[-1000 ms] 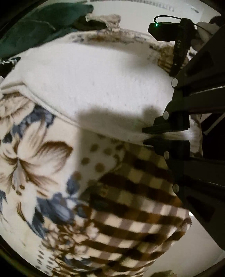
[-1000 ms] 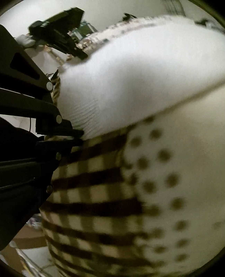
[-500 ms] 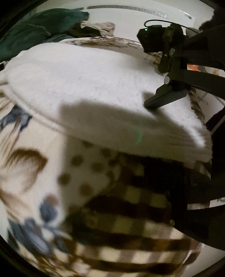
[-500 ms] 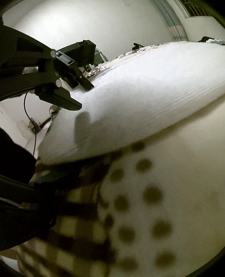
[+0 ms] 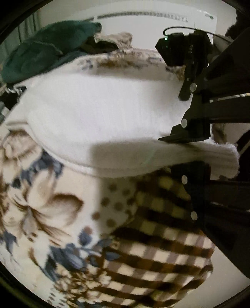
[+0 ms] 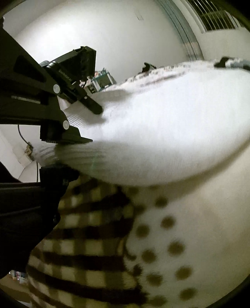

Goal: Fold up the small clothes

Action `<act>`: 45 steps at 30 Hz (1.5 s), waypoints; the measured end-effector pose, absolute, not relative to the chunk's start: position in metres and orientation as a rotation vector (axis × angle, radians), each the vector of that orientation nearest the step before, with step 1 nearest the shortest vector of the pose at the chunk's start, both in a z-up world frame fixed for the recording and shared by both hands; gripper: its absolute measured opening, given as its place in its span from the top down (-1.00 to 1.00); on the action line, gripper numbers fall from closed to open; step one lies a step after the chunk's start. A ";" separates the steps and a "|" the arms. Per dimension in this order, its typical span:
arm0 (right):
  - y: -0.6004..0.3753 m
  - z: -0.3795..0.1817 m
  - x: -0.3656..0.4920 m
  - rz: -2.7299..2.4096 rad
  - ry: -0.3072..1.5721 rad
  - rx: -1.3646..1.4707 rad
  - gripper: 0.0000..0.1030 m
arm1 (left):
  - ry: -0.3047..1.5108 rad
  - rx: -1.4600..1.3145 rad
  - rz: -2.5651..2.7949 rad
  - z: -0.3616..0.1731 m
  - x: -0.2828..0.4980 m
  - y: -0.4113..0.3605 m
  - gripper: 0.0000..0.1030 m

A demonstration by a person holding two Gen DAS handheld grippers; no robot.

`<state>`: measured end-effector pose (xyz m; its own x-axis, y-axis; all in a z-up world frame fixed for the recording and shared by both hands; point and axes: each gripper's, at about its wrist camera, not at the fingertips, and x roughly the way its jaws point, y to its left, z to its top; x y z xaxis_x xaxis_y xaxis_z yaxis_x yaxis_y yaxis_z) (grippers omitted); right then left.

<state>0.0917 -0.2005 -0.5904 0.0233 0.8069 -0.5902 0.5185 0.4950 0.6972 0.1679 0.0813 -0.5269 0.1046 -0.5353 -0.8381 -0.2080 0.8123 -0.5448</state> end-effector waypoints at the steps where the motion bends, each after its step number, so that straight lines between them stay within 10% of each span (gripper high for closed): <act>1: -0.200 -0.582 0.096 0.340 1.619 1.162 0.69 | 1.463 -0.646 -0.273 -0.522 0.168 0.076 0.76; 19: -0.238 -0.439 0.310 0.339 1.325 0.940 0.72 | 1.221 -0.889 -0.338 -0.438 0.352 0.083 0.76; 30: -0.272 -0.479 0.512 0.177 1.277 0.986 0.72 | 1.269 -0.947 -0.397 -0.489 0.548 0.061 0.69; 32: -0.280 -0.493 0.537 0.152 1.288 1.045 0.64 | 1.272 -1.000 -0.398 -0.500 0.566 0.064 0.51; 34: -0.289 -0.508 0.553 0.129 1.293 1.106 0.10 | 1.240 -1.043 -0.403 -0.506 0.581 0.070 -0.44; 35: -0.294 -0.512 0.558 0.129 1.266 1.143 -0.09 | 1.225 -1.062 -0.408 -0.507 0.585 0.073 -0.56; 37: -0.304 -0.511 0.561 0.131 1.196 1.185 -0.43 | 1.195 -1.098 -0.422 -0.509 0.588 0.080 -0.56; 45: -0.302 -0.509 0.548 0.096 1.319 0.847 -0.43 | 1.295 -0.584 -0.420 -0.507 0.580 0.047 -0.56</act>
<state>0.5479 -0.3025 -0.5092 0.2908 0.5142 -0.8069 0.3919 0.7053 0.5907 0.5799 0.0470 -0.5075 0.2313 -0.5963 -0.7688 -0.0314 0.7852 -0.6184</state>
